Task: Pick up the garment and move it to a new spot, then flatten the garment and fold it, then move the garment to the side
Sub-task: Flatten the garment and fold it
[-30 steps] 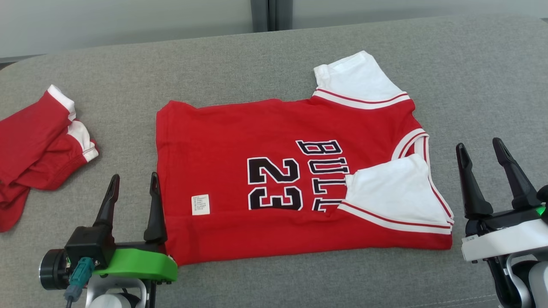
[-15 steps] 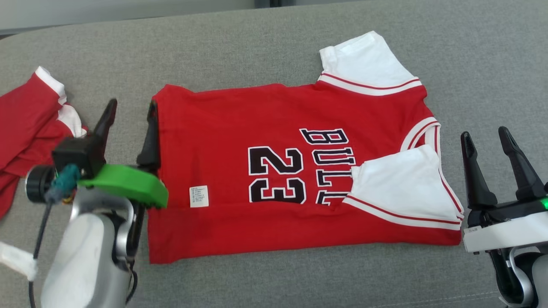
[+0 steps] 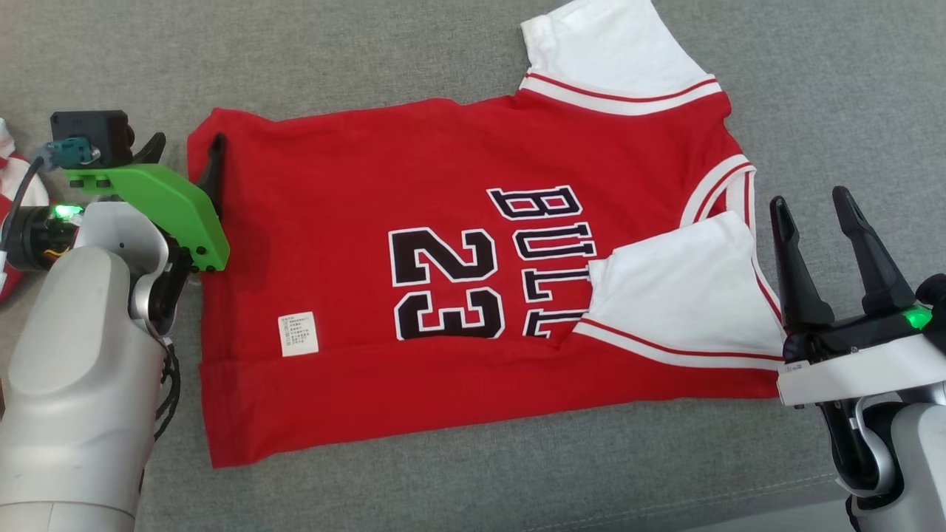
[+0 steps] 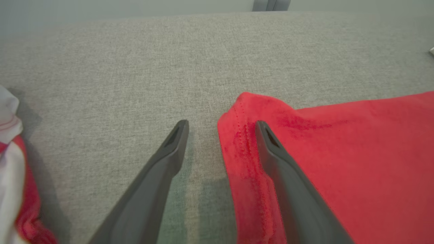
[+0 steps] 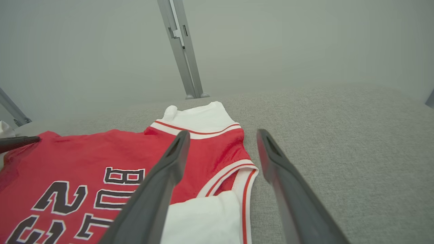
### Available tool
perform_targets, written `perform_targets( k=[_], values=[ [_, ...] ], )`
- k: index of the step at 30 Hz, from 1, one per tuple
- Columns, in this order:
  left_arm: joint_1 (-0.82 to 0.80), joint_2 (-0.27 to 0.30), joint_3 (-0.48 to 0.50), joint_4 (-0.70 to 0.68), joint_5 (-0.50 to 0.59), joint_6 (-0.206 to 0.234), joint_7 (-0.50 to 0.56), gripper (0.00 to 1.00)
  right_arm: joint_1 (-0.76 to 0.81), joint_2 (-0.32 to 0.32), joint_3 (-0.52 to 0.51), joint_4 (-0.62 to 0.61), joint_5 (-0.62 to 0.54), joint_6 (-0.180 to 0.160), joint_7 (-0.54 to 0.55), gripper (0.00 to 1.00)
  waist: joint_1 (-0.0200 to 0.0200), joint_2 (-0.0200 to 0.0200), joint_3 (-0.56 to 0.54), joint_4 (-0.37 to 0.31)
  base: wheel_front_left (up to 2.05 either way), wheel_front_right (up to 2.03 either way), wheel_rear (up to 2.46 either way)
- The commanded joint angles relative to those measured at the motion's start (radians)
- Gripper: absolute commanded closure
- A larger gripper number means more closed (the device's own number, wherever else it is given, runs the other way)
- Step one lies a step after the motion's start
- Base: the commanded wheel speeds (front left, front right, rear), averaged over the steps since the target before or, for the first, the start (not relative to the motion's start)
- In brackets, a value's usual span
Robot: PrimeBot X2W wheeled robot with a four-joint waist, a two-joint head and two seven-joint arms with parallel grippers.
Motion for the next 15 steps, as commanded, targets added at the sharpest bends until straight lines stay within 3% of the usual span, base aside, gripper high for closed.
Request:
perform_targets(
  k=[1, 2, 4, 7, 15],
  values=[
    [-0.029, 0.007, -0.005, 0.032, -0.013, -0.006, 0.009, 0.0, -0.016, -0.006, 0.002, 0.01, 0.005, -0.001, -0.008, 0.0, 0.0, 0.0, 0.018, -0.016, 0.0, 0.0, 0.0],
    [-0.042, 0.008, -0.01, 0.06, -0.023, -0.008, 0.012, 0.0, -0.019, -0.009, 0.003, 0.024, 0.013, -0.001, -0.006, 0.0, 0.0, 0.0, 0.02, -0.017, 0.0, 0.0, 0.0],
    [-0.065, 0.01, -0.022, 0.1, -0.038, -0.012, 0.016, 0.52, -0.032, -0.024, 0.011, 0.041, 0.022, -0.001, -0.005, 0.0, 0.0, 0.0, 0.023, -0.018, 0.0, 0.0, 0.0],
    [-0.084, 0.012, -0.04, 0.144, -0.055, -0.014, 0.002, 1.0, -0.05, -0.041, 0.008, 0.077, 0.039, -0.001, -0.013, 0.0, 0.0, 0.0, 0.023, -0.018, 0.0, 0.0, 0.0],
    [-0.127, 0.021, -0.118, 0.175, -0.122, -0.014, -0.047, 1.0, -0.195, -0.101, 0.011, 0.223, 0.1, -0.001, -0.031, 0.0, 0.0, 0.0, 0.025, -0.005, 0.0, 0.0, 0.0]
  ],
)
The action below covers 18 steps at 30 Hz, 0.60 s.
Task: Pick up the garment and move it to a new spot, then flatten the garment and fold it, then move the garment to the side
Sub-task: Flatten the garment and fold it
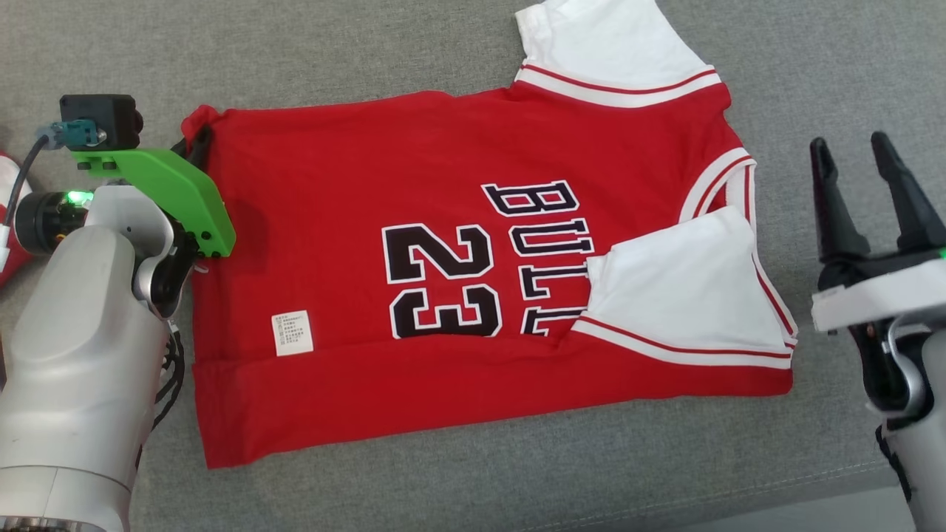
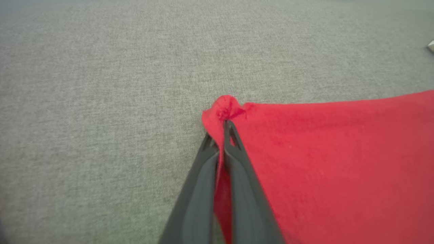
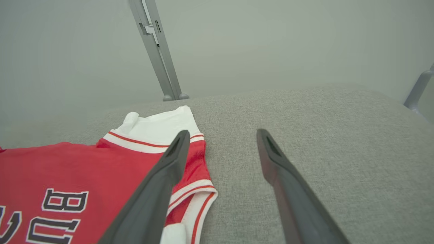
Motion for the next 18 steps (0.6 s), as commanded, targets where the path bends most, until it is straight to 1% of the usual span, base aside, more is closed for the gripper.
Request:
perform_targets(
  k=[1, 4, 9, 13, 16, 18],
  values=[
    [-0.026, 0.011, -0.011, 0.0, -0.006, -0.002, -0.012, 1.0, -0.044, -0.012, 0.013, 0.025, 0.013, -0.001, -0.003, 0.0, 0.0, 0.0, 0.007, 0.009, 0.0, 0.0, 0.0],
    [-0.046, 0.006, -0.035, 0.004, -0.018, -0.001, -0.037, 1.0, -0.14, -0.035, 0.046, 0.101, 0.035, -0.001, -0.002, 0.0, 0.0, 0.0, 0.02, 0.028, 0.0, 0.0, 0.0],
    [-0.086, -0.013, -0.076, 0.011, -0.03, 0.0, -0.069, 1.0, -0.332, -0.048, 0.133, 0.257, 0.084, -0.001, 0.005, 0.0, 0.0, 0.0, 0.053, 0.066, 0.0, 0.0, 0.0],
    [-0.118, -0.031, -0.113, 0.014, -0.036, 0.0, -0.086, 1.0, -0.487, -0.059, 0.209, 0.39, 0.119, -0.001, 0.037, 0.0, 0.0, 0.0, 0.082, 0.105, 0.0, 0.0, 0.0],
    [-0.134, -0.057, -0.142, 0.014, -0.053, 0.0, -0.096, 1.0, -0.598, -0.073, 0.271, 0.491, 0.138, -0.001, 0.082, 0.0, 0.0, 0.0, 0.102, 0.139, 0.0, 0.0, 0.0],
    [-0.146, -0.06, -0.157, 0.023, -0.061, 0.0, -0.105, 1.0, -0.67, -0.079, 0.304, 0.55, 0.152, -0.001, 0.109, 0.0, 0.0, 0.0, 0.113, 0.156, 0.0, 0.0, 0.0]
  ],
)
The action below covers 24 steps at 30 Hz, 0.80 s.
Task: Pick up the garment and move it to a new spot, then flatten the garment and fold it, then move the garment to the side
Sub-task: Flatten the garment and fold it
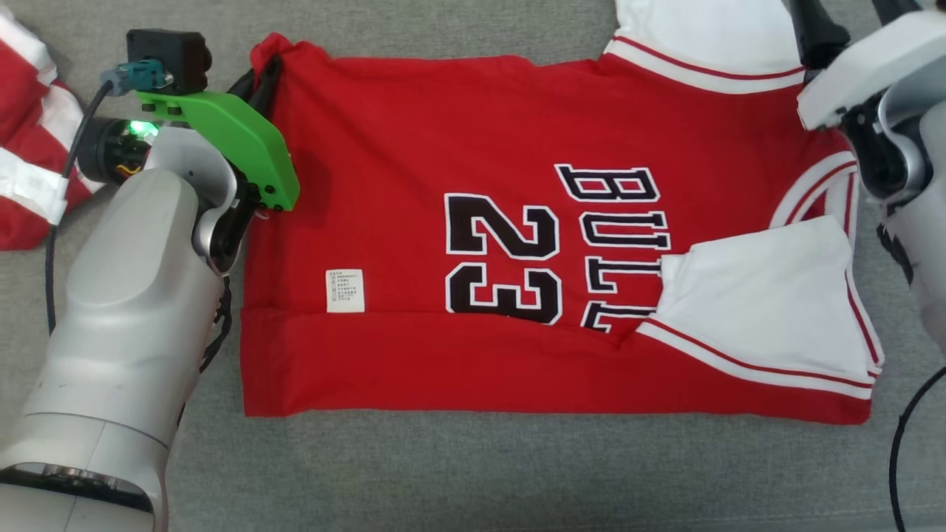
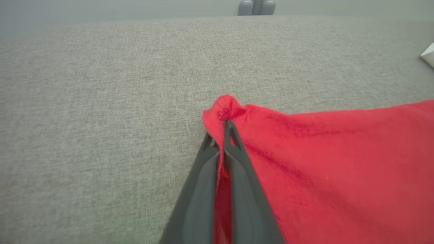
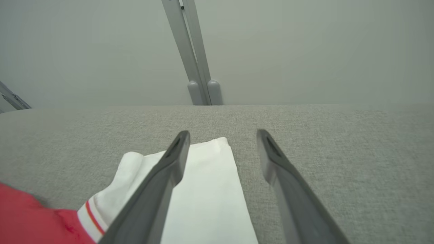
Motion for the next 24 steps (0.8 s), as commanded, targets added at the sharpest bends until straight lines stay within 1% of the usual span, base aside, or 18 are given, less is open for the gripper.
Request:
perform_targets(
  k=[1, 4, 8, 14, 15, 16, 17, 18, 19, 21, 24],
  values=[
    [-0.026, 0.002, -0.006, 0.008, -0.009, 0.002, -0.011, 1.0, -0.048, -0.005, 0.019, 0.036, 0.011, -0.001, 0.02, 0.0, -0.0001, 0.0, 0.037, 0.044, 0.0, 0.0, 0.0],
    [-0.038, -0.014, -0.032, 0.023, -0.023, 0.002, -0.024, 1.0, -0.128, -0.007, 0.065, 0.126, 0.029, -0.001, 0.078, 0.0, -0.0001, 0.0, 0.052, 0.064, 0.0, 0.0, 0.0],
    [-0.05, -0.026, -0.066, 0.038, -0.045, 0.002, -0.037, 1.0, -0.217, -0.004, 0.101, 0.225, 0.046, -0.001, 0.137, 0.0, -0.0001, 0.0, 0.063, 0.081, 0.0, 0.0, 0.0],
    [-0.063, -0.035, -0.117, 0.063, -0.081, 0.002, -0.051, 1.0, -0.293, 0.005, 0.141, 0.349, 0.067, -0.001, 0.218, 0.0, -0.0001, 0.0, 0.065, 0.092, 0.0, 0.0, 0.0],
    [-0.063, -0.036, -0.125, 0.067, -0.089, 0.002, -0.054, 1.0, -0.305, 0.003, 0.148, 0.366, 0.066, -0.001, 0.23, 0.11, -0.0001, 0.0, 0.064, 0.093, 0.0, 0.0, 0.0],
    [-0.065, -0.036, -0.132, 0.069, -0.094, 0.002, -0.056, 1.0, -0.311, 0.002, 0.154, 0.377, 0.068, -0.001, 0.239, 0.36, -0.0001, 0.0, 0.063, 0.093, 0.0, 0.0, 0.0],
    [-0.067, -0.036, -0.139, 0.071, -0.1, 0.002, -0.059, 1.0, -0.313, 0.004, 0.158, 0.384, 0.077, -0.001, 0.238, 0.57, -0.0001, 0.0, 0.061, 0.093, 0.0, 0.0, 0.0],
    [-0.07, -0.035, -0.147, 0.074, -0.108, 0.002, -0.059, 1.0, -0.314, 0.005, 0.167, 0.391, 0.077, -0.002, 0.245, 0.73, -0.0001, 0.0, 0.059, 0.093, 0.0, 0.0, 0.0],
    [-0.073, -0.034, -0.153, 0.075, -0.114, 0.002, -0.061, 1.0, -0.316, 0.005, 0.175, 0.392, 0.08, -0.002, 0.245, 1.0, -0.0001, 0.0, 0.058, 0.093, 0.0, 0.0, 0.0],
    [-0.077, -0.03, -0.165, 0.076, -0.129, 0.002, -0.07, 1.0, -0.318, 0.0, 0.189, 0.389, 0.097, -0.002, 0.24, 1.0, -0.0001, 0.0, 0.055, 0.091, 0.0, 0.0, 0.0],
    [-0.082, -0.023, -0.179, 0.081, -0.151, 0.002, -0.084, 1.0, -0.312, -0.019, 0.214, 0.367, 0.1, -0.002, 0.193, 1.0, -0.0001, 0.0, 0.048, 0.089, 0.0, 0.0, 0.0]
  ],
)
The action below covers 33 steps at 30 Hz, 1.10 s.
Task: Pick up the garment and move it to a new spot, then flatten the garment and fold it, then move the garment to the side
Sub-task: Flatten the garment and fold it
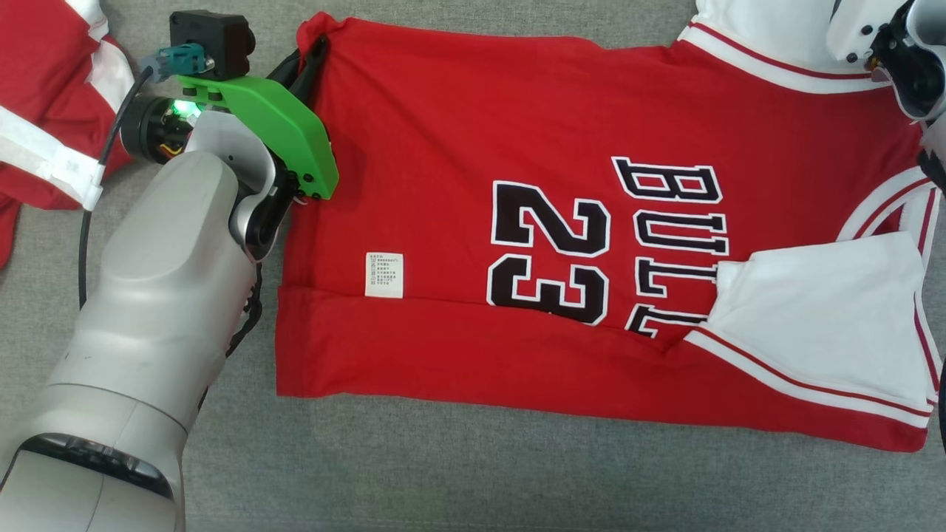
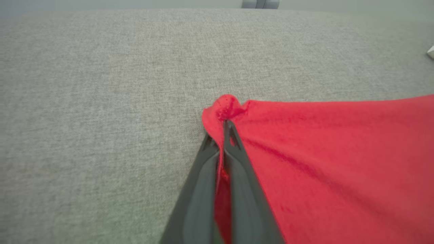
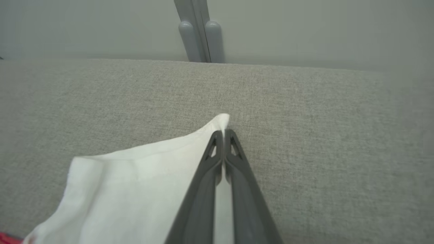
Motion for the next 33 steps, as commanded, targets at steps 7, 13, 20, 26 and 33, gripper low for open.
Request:
perform_targets(
  k=[7, 13, 20, 26, 33],
  values=[
    [0.016, 0.048, -0.03, 0.002, -0.05, 0.002, -0.053, 1.0, 0.076, -0.042, 0.059, -0.069, 0.05, -0.002, -0.169, 1.0, -0.0001, 0.0, -0.058, -0.025, 0.0, 0.0, 0.0],
    [0.049, 0.092, -0.051, -0.019, -0.061, 0.002, -0.097, 1.0, 0.167, -0.085, 0.103, -0.177, 0.124, -0.002, -0.289, 1.0, -0.0001, 0.0, -0.118, -0.053, 0.0, 0.0, 0.0],
    [0.123, 0.149, -0.056, -0.081, -0.056, 0.012, -0.15, 1.0, 0.307, -0.148, 0.107, -0.325, 0.196, -0.002, -0.363, 1.0, -0.0001, 0.0, -0.182, -0.092, 0.0, 0.0, 0.0],
    [0.25, 0.218, -0.05, -0.219, -0.048, 0.058, -0.179, 1.0, 0.482, -0.178, 0.05, -0.477, 0.203, -0.002, -0.383, 1.0, -0.0001, 0.0, -0.223, -0.126, 0.0, 0.0, 0.0],
    [0.459, 0.284, -0.028, -0.427, -0.074, 0.152, -0.192, 1.0, 0.767, -0.138, -0.104, -0.683, 0.141, -0.002, -0.383, 1.0, -0.0001, 0.0, -0.249, -0.145, 0.0, 0.0, 0.0]
  ],
)
